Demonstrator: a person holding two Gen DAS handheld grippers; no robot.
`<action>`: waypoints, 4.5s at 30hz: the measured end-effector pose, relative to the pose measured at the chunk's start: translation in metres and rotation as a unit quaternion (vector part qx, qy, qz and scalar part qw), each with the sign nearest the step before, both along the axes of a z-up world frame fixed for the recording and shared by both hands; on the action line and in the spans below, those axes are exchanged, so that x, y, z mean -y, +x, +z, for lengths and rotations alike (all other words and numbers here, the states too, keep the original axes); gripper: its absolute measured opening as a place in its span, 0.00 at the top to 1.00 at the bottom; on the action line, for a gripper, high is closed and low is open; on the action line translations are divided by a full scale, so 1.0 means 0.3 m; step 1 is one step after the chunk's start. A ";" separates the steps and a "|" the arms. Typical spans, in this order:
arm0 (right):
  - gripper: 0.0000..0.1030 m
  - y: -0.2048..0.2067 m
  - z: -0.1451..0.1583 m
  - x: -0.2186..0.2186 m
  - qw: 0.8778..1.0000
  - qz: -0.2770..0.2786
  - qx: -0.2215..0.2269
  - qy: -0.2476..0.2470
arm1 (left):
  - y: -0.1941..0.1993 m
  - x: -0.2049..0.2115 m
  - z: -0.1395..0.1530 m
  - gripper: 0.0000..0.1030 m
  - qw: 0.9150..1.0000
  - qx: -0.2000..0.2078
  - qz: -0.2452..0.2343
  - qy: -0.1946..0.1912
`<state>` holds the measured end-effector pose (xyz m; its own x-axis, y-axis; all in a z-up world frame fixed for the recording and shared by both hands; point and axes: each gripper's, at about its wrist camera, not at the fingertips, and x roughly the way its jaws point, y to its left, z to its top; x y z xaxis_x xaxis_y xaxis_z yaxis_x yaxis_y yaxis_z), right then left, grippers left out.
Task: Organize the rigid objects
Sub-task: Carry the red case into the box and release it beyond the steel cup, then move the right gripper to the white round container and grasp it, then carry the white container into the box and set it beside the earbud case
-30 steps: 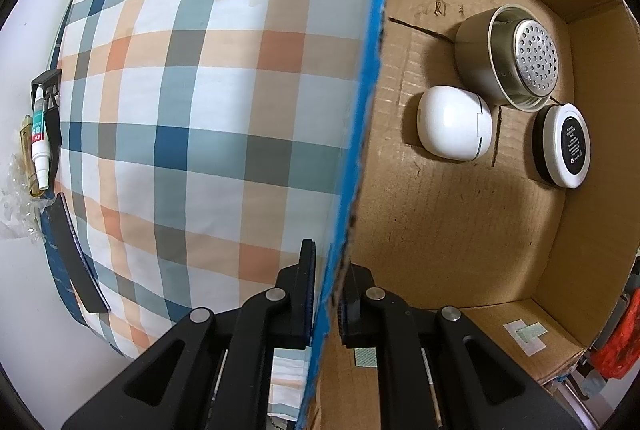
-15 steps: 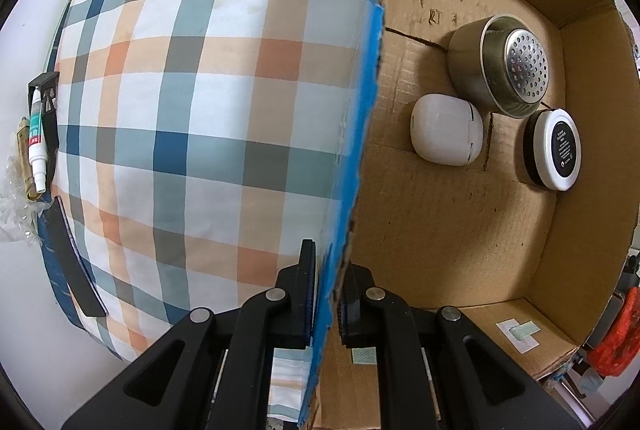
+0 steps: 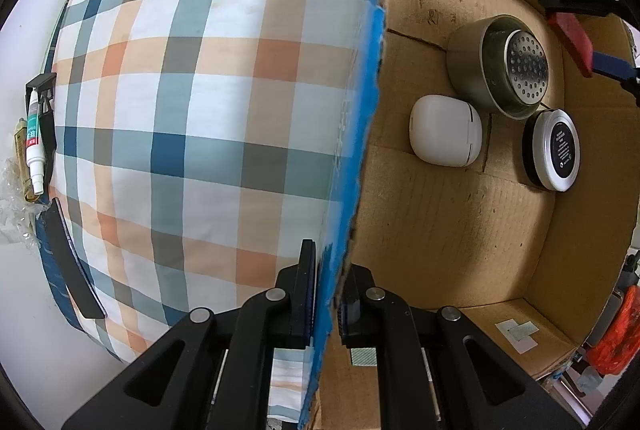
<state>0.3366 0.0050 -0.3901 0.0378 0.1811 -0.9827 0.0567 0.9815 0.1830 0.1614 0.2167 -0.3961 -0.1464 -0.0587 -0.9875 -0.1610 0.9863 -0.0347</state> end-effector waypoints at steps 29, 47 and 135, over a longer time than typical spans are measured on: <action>0.00 -0.090 0.071 0.030 1.000 0.017 0.001 0.017 | 0.006 -0.004 0.000 0.93 1.000 0.002 -0.003 0.005; 0.00 -0.410 0.282 0.210 0.998 -0.004 0.054 0.037 | 0.013 0.054 0.025 0.93 1.000 0.003 -0.023 0.014; 0.31 -0.437 0.098 0.655 0.992 -0.118 0.022 0.038 | 0.016 0.087 -0.070 0.92 1.000 -0.007 -0.016 -0.005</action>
